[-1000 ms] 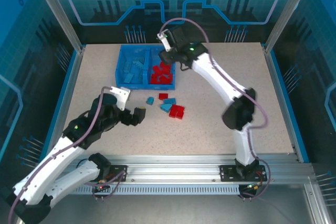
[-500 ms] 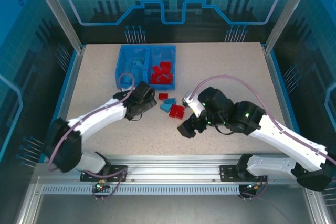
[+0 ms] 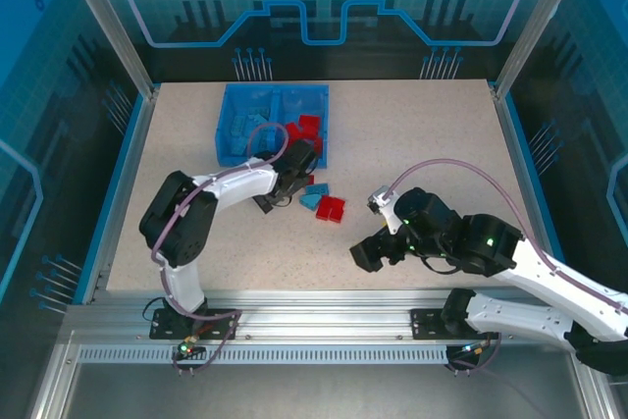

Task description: Sort the legos into containers by color

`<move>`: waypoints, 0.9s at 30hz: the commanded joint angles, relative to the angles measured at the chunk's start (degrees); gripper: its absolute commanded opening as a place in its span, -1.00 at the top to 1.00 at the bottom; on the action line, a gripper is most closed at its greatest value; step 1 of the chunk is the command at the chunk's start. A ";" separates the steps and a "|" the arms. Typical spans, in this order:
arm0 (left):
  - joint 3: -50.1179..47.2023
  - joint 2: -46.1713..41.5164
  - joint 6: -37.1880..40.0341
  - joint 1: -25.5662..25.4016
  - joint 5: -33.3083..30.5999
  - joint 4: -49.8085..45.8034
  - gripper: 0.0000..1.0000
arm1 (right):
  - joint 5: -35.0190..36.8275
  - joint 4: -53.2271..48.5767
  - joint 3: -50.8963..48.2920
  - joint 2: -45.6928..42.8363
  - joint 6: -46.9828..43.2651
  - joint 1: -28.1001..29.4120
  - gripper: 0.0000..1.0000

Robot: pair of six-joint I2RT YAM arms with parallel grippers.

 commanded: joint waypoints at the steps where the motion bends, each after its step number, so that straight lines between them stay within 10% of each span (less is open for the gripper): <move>1: 2.35 2.37 -1.04 1.05 1.07 0.17 -0.93 | 1.66 0.79 0.13 0.19 1.21 0.52 -0.94; 27: -6.72 0.05 4.58 5.55 8.17 8.81 0.53 | 0.80 4.54 1.63 10.50 5.88 0.73 -0.96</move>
